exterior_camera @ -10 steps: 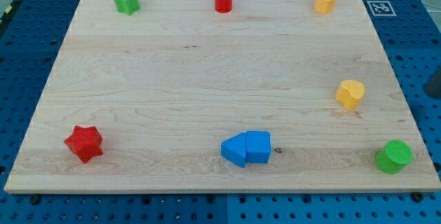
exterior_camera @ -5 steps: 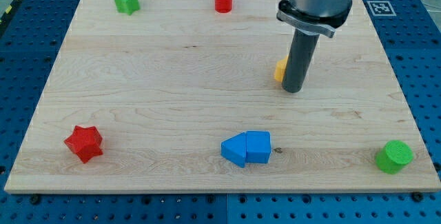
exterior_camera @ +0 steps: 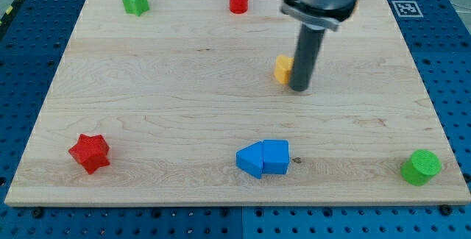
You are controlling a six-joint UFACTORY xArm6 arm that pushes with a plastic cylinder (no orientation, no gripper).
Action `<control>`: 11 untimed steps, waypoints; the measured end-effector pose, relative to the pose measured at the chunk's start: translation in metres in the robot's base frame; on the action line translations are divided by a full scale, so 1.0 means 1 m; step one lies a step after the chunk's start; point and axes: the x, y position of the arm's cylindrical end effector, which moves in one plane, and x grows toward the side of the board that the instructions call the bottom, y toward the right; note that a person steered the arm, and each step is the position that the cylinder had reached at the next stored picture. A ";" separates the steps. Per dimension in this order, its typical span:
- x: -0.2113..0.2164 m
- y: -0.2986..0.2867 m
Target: Move the heart to the center
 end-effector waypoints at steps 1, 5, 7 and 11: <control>-0.001 0.036; -0.051 -0.045; -0.068 -0.061; -0.024 0.021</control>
